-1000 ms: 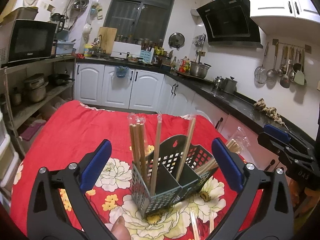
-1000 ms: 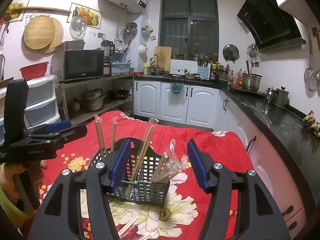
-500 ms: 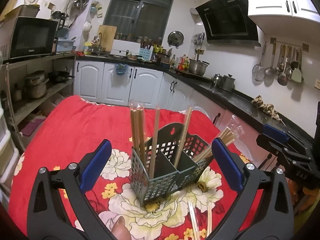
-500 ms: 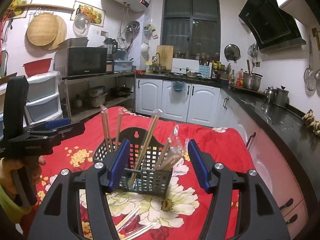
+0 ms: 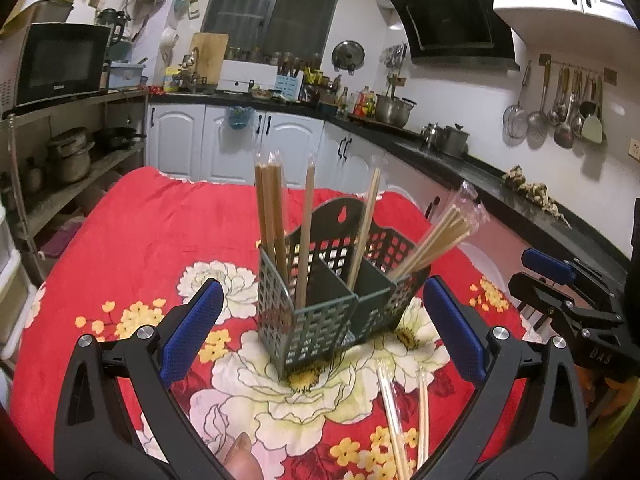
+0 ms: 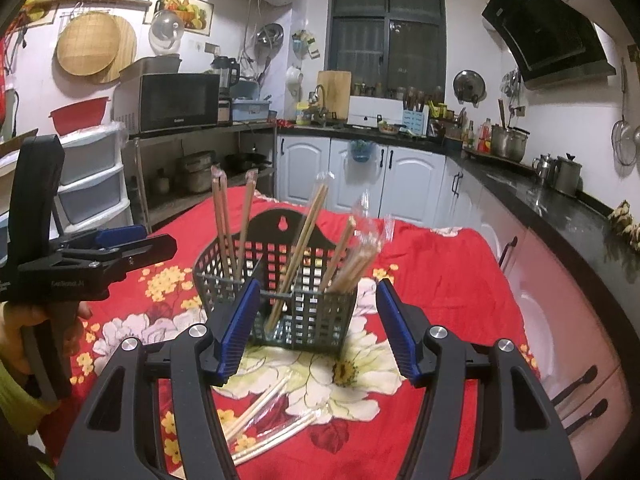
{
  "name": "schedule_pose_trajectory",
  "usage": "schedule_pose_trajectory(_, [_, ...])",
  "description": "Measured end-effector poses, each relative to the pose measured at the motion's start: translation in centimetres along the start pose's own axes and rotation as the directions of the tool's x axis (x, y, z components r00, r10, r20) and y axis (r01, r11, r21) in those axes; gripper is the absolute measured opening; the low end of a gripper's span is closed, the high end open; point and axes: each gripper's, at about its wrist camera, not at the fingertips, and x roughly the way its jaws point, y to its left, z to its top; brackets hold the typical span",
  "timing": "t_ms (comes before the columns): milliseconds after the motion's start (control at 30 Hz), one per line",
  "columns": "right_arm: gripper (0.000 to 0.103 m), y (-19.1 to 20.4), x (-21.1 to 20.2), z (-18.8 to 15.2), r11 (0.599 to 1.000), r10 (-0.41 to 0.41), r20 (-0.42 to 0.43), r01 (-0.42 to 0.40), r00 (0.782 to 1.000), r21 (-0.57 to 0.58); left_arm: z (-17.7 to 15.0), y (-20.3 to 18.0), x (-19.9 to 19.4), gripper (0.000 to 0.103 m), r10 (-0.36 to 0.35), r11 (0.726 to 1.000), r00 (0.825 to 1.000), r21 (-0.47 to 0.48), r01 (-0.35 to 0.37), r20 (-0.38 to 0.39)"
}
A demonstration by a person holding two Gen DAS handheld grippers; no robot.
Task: Organize utensils
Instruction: 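Withdraw both grippers from the caddy back toward the chopstick pile, then close the left gripper on a chopstick while the right gripper grasps another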
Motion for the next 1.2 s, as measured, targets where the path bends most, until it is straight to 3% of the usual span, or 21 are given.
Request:
schedule_pose_trajectory(567, [0.058, -0.3, 1.5, -4.4, 0.999, 0.02, -0.125, -0.016, 0.992, 0.04, -3.3, -1.4, 1.9, 0.092, 0.012, 0.999, 0.995, 0.044, -0.007, -0.103])
schedule_pose_trajectory(933, [0.058, -0.9, 3.3, -7.0, 0.997, 0.032, -0.221, -0.016, 0.975, 0.074, -4.8, -1.6, 3.8, 0.092, -0.012, 0.999, 0.98, 0.034, 0.019, -0.197])
schedule_pose_trajectory(1100, [0.057, -1.1, 4.7, -8.1, 0.996, 0.043, -0.27, -0.02, 0.962, 0.087, -5.9, -1.8, 5.4, 0.074, -0.048, 0.998, 0.963, 0.017, 0.054, -0.265])
schedule_pose_trajectory(1200, [0.05, -1.3, 5.9, -8.7, 0.994, 0.058, -0.309, -0.027, 0.949, 0.106, -6.4, -1.8, 6.4, 0.06, -0.07, 0.997, 0.95, 0.004, 0.075, -0.304])
